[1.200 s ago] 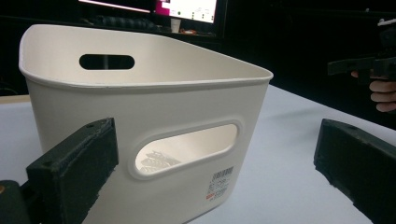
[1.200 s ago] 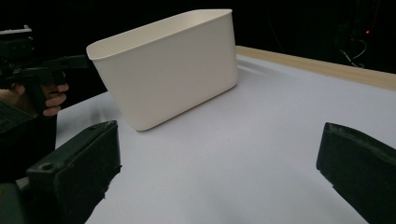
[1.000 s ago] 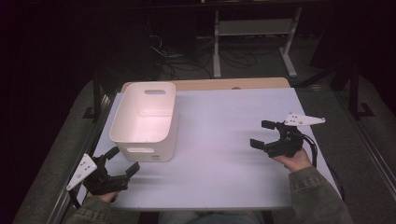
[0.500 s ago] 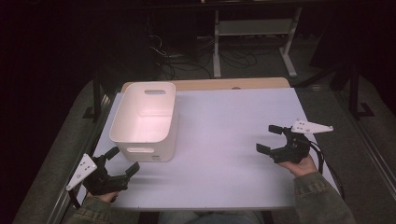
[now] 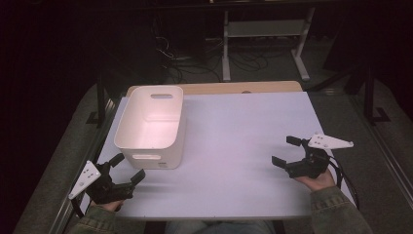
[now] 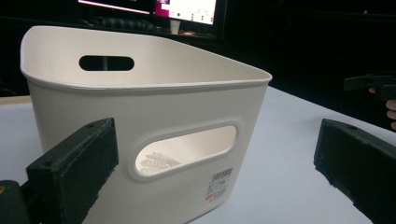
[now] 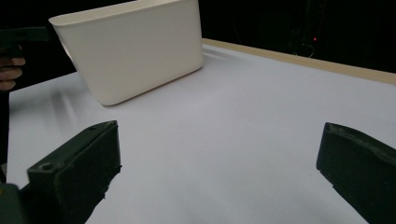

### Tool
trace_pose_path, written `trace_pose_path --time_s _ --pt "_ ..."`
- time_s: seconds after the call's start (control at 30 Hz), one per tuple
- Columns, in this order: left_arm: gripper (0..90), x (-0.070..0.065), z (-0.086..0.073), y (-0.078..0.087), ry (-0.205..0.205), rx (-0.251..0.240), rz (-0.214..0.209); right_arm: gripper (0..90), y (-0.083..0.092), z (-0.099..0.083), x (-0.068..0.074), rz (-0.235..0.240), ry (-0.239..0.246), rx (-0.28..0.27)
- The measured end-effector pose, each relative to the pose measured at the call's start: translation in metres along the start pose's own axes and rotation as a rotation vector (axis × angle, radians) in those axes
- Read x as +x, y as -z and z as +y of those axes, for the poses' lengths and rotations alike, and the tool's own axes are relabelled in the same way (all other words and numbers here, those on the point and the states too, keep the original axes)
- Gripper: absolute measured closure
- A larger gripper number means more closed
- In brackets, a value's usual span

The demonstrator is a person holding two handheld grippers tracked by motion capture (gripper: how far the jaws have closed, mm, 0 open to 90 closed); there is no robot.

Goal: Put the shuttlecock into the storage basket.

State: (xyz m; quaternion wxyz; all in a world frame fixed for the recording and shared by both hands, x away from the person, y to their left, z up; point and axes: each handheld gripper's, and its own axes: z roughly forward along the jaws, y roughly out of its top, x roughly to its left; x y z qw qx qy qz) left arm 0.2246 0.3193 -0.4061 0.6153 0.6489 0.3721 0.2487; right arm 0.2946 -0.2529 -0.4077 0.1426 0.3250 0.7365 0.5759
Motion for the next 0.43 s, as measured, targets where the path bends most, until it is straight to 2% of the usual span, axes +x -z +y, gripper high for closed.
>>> trace_pose_path --time_s 0.1,0.43 --pt "0.0 0.0 0.0 0.0 -0.003 0.003 0.0 0.0 0.004 -0.003 0.001 -0.01 0.001 -0.024" --pt "0.0 0.0 0.0 0.0 -0.001 -0.001 -0.003 0.0 0.009 -0.013 0.0 -0.038 -0.021 -0.018"
